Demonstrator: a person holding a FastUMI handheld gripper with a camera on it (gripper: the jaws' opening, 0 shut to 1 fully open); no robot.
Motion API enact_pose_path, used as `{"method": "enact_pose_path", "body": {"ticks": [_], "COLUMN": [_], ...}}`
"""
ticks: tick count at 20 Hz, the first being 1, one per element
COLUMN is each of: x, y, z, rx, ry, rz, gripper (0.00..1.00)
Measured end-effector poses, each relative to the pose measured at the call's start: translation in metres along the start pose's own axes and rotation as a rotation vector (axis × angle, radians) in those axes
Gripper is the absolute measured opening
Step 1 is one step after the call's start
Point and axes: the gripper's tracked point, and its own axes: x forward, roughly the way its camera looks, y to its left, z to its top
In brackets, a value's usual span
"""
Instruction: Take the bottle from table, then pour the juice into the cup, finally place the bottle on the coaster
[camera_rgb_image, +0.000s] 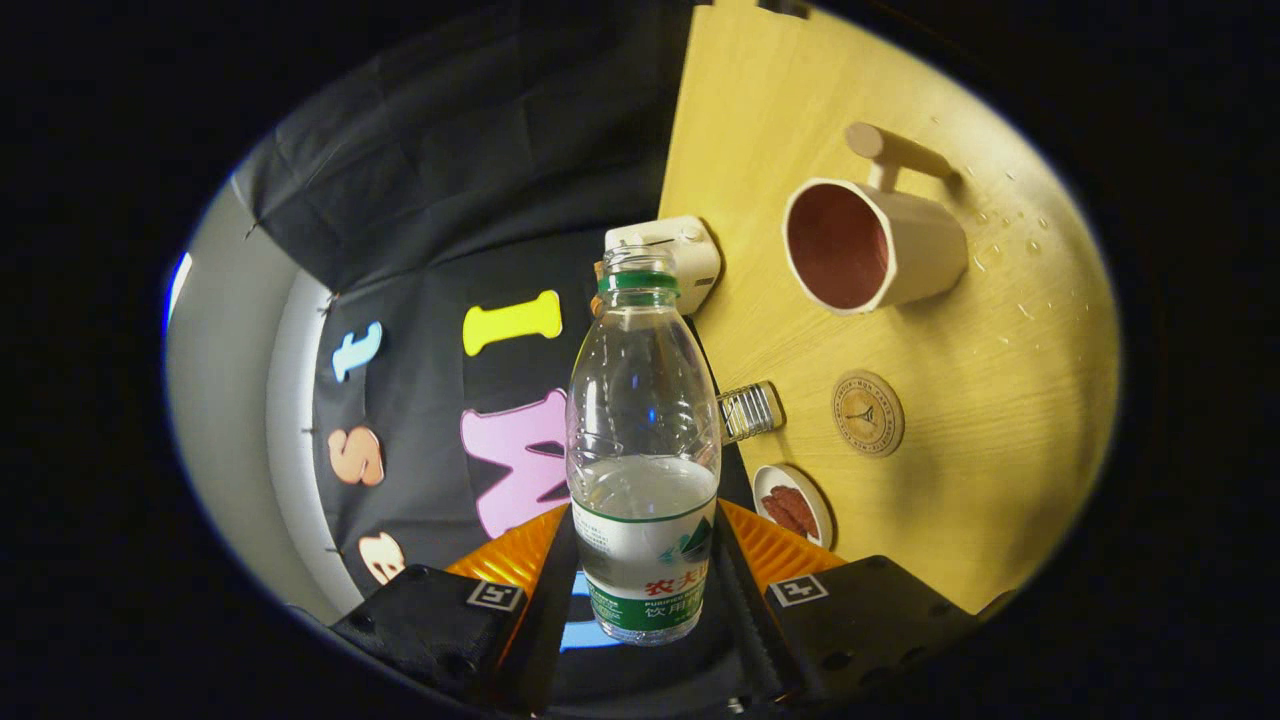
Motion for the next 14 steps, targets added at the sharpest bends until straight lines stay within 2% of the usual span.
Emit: {"method": "enact_pose_path", "body": {"ticks": [7, 14], "x": [-0.001, 0.001], "y": [0.006, 0.025], "z": [-0.002, 0.002], "rx": [-0.458, -1.018], "ry": [0.014, -0.052], "rz": [0.032, 0.062], "gripper": [0.74, 0.74]}}
